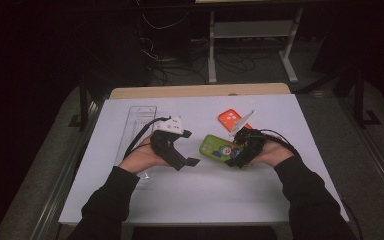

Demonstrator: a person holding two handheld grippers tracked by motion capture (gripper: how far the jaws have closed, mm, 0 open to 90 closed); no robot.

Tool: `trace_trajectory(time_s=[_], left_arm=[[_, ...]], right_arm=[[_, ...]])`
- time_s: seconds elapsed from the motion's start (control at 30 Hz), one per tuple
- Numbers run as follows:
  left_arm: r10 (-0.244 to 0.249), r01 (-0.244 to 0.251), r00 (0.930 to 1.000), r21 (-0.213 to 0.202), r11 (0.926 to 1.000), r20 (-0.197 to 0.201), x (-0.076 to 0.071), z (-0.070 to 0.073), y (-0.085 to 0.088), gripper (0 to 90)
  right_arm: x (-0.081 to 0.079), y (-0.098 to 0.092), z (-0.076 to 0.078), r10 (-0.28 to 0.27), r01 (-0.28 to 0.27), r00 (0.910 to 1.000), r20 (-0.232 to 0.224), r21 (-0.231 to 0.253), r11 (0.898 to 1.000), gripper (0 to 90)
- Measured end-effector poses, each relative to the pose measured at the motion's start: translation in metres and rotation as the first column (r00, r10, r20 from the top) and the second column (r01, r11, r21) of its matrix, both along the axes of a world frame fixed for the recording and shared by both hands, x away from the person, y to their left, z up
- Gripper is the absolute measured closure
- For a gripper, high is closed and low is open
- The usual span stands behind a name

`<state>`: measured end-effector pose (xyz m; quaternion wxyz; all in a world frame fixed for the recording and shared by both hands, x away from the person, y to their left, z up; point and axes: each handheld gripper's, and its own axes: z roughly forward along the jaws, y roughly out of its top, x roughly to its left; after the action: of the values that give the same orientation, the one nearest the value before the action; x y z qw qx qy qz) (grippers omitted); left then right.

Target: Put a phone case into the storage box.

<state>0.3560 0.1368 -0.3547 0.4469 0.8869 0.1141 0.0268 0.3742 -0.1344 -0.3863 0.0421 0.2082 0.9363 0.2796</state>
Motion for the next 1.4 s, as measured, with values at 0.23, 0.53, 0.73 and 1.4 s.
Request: trace_trajectory(time_s=[0.23,0.53,0.73,1.4], left_arm=[[-0.042,0.042,0.9991,0.015,0.9990,-0.002,-0.005,-0.001,-0.004,0.0],[-0.098,0.098,0.9951,0.027,0.9948,-0.017,-0.012,-0.005,-0.012,0.0],[-0.128,0.129,0.9915,0.052,0.9903,-0.025,-0.015,-0.007,-0.016,0.0],[-0.230,0.234,0.9719,0.128,0.9637,-0.052,-0.023,-0.021,-0.030,0.0]], right_arm=[[-0.007,0.008,-0.002,0.078,-0.078,0.9969,0.003,-0.030,0.997,15.2],[-0.020,0.022,0.000,0.186,-0.186,0.9826,-0.008,-0.065,0.980,15.2],[-0.027,0.028,0.005,0.232,-0.233,0.9725,-0.018,-0.073,0.970,15.2],[-0.041,0.043,0.010,0.354,-0.355,0.9349,-0.030,-0.051,0.934,15.1]])
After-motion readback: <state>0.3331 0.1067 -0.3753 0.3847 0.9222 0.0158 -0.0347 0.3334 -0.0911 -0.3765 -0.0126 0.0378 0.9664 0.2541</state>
